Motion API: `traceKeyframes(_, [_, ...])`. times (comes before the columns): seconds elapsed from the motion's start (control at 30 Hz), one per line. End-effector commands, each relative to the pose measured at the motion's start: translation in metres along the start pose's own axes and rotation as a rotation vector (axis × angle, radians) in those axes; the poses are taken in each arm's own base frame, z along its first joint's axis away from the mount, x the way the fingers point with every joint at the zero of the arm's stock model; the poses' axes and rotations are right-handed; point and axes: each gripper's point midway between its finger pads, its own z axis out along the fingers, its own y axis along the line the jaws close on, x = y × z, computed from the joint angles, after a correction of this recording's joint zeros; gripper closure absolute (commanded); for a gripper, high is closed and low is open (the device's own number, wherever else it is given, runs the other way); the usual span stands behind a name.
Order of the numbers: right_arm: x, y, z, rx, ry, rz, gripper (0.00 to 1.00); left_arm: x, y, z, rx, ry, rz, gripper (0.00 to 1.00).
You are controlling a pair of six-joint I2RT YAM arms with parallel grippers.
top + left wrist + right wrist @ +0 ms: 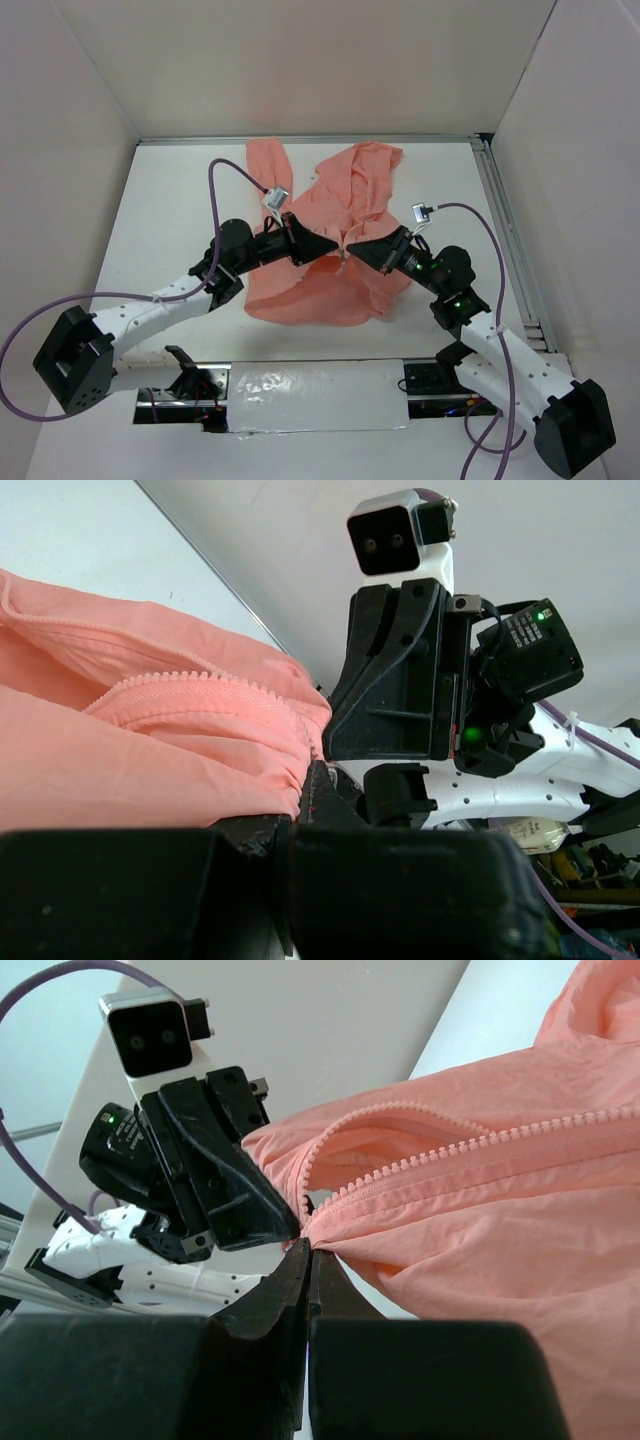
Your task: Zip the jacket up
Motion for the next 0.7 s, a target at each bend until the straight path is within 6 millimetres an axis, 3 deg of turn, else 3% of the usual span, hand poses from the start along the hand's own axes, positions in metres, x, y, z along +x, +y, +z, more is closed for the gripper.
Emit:
traceKeyframes(0.0, [-0.015,0.022,0.004,-0.05,-0.029,-0.022,1.0,-0.022,-0.023,-0.005,0.07,-0.096,0.08,1.0])
traceKeyframes(0.37, [-0.007,0.019,-0.002,-0.035,0.007,-0.048,1.0,-0.038,-0.023,-0.007,0.032,-0.16,0.101,1.0])
traceKeyframes(0.67, [-0.012,0.034,0.0,-0.092,-0.002,-0.061,1.0,-0.032,-0.022,-0.005,0.037,-0.143,0.094,1.0])
